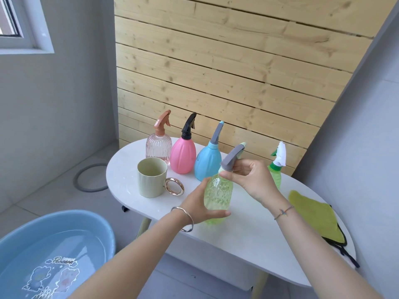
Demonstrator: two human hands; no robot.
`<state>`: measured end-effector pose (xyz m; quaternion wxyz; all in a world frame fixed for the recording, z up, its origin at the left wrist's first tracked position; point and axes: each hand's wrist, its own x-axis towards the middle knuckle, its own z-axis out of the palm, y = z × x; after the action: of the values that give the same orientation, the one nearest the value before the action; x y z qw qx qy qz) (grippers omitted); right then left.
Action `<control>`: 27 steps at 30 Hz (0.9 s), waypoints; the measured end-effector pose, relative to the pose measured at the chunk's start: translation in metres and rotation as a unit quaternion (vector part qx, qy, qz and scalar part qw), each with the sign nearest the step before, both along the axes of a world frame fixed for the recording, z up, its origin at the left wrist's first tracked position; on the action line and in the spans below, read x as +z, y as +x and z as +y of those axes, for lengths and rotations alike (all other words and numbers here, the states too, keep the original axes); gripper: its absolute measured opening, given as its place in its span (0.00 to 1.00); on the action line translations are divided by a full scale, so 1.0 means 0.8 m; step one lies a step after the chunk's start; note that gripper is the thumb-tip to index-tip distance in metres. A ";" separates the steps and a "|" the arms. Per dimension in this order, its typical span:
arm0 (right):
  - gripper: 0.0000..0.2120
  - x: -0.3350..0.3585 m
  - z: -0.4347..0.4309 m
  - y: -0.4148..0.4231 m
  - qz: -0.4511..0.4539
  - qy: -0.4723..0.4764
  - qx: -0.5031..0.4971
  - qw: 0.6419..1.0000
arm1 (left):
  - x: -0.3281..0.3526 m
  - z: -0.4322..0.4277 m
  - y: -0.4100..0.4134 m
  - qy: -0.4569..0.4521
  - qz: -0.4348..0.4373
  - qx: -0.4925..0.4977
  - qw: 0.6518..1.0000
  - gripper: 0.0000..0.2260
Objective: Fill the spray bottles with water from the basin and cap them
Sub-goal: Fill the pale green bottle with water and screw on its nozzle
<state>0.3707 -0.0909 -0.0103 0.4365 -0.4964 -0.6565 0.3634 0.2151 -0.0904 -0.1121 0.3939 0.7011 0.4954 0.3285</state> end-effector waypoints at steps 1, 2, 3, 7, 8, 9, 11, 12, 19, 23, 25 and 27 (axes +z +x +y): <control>0.09 0.001 0.001 0.000 -0.001 -0.011 0.005 1.000 | -0.002 0.004 -0.007 -0.019 0.005 -0.024 1.000 0.43; 0.09 0.002 0.002 0.001 -0.005 -0.017 0.009 1.000 | -0.002 0.008 -0.014 -0.030 0.014 -0.028 0.999 0.46; 0.09 0.002 0.002 0.001 -0.013 -0.016 0.011 1.000 | -0.004 0.012 -0.018 -0.033 0.023 -0.021 0.999 0.47; 0.10 0.001 -0.002 0.002 -0.028 0.001 0.005 1.000 | 0.002 0.014 -0.007 0.011 0.077 0.004 0.997 0.43; 0.10 0.002 -0.003 0.003 -0.027 0.000 0.006 1.000 | 0.004 0.011 0.000 0.027 0.092 0.020 0.995 0.42; 0.10 0.003 -0.004 0.005 -0.028 -0.002 0.006 1.000 | 0.004 0.008 0.006 0.041 0.105 0.035 0.993 0.41; 0.10 0.004 -0.003 0.009 -0.030 -0.011 0.002 0.999 | 0.002 0.005 0.013 0.034 0.110 0.032 0.993 0.41; 0.10 0.005 -0.003 0.010 -0.031 -0.018 0.002 0.999 | 0.001 0.006 0.011 0.015 0.100 0.010 0.995 0.41; 0.10 0.003 -0.007 0.009 -0.051 -0.006 -0.010 0.999 | 0.000 0.003 0.009 0.038 0.082 0.033 0.995 0.40; 0.10 0.009 -0.011 0.017 -0.042 -0.023 -0.008 0.999 | -0.008 -0.013 0.044 0.087 0.162 0.136 0.973 0.40; 0.11 0.006 -0.013 0.019 -0.041 -0.009 -0.025 0.999 | -0.012 -0.011 0.046 0.101 0.176 0.118 0.972 0.41; 0.11 0.002 -0.014 0.017 -0.039 0.007 -0.047 0.998 | -0.013 -0.007 0.036 0.074 0.113 0.045 0.990 0.41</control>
<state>0.3844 -0.1024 -0.0089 0.4305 -0.5374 -0.6518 0.3178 0.2441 -0.0958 -0.1223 0.2675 0.7380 0.5417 0.3006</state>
